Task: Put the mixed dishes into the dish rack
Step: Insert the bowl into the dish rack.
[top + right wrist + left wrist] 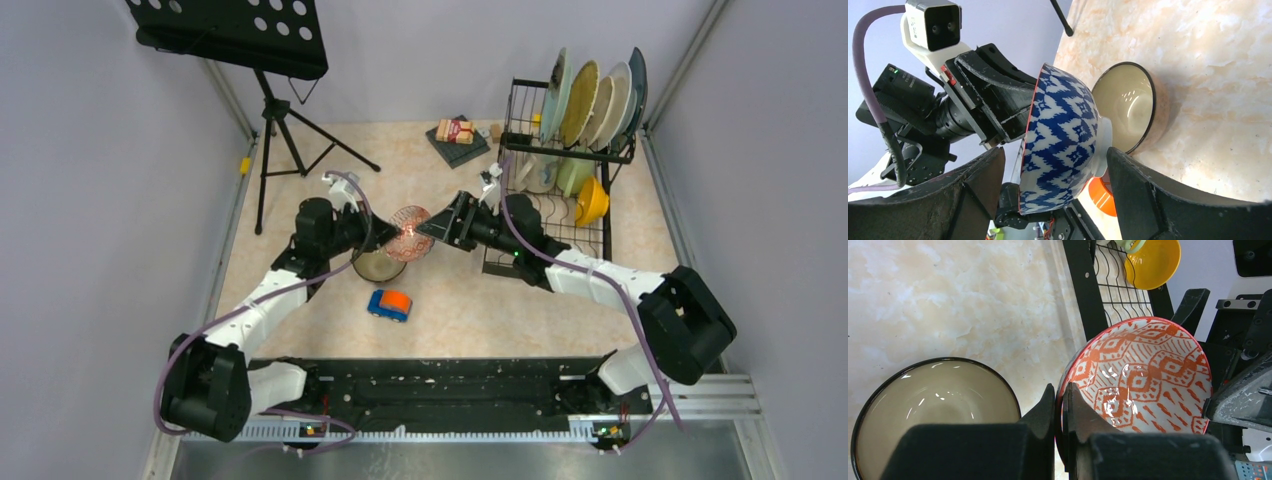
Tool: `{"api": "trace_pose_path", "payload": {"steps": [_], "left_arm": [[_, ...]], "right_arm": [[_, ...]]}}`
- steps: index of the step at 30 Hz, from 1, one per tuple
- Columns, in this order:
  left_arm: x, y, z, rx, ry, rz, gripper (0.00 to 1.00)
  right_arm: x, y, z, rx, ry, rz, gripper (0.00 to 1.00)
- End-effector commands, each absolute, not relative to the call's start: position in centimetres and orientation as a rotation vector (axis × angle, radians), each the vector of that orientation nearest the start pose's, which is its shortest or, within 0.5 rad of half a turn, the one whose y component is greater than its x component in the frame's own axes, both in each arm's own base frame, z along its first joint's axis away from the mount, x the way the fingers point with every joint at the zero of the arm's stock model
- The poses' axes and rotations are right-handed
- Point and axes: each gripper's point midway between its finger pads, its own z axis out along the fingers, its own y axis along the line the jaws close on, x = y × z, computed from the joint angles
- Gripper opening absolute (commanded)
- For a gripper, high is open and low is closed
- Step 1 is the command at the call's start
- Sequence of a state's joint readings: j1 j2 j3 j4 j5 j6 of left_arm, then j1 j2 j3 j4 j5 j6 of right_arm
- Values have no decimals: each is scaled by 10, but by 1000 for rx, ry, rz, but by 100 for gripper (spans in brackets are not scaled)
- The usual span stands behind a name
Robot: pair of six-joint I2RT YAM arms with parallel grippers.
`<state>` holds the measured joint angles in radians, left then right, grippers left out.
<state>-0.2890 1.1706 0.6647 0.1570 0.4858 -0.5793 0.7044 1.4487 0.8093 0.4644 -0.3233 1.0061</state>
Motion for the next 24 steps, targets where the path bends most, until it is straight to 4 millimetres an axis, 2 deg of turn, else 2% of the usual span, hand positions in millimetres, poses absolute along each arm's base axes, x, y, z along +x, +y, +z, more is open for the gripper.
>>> {"api": "trace_pose_path", "payload": {"steps": [1,6,11,17,24], "left_arm": [[311,-205,229,136,1842,-1073,0],[312,-204,229,136,1842,-1065,0],[312,-205,232,137,1835,-1072,0],[311,-208,234,145,1824,-1095,0],[309,-206,232,139,1822,-1093,0]], "right_arm": [[277,357,221,11,1976,1493,77],[278,353,219,40,1971,1475,78],[278,343,227,67,1903,1460,82],[274,353,231,24,1892,1539,81],[269,359,238,20,1855,1633,73]]}}
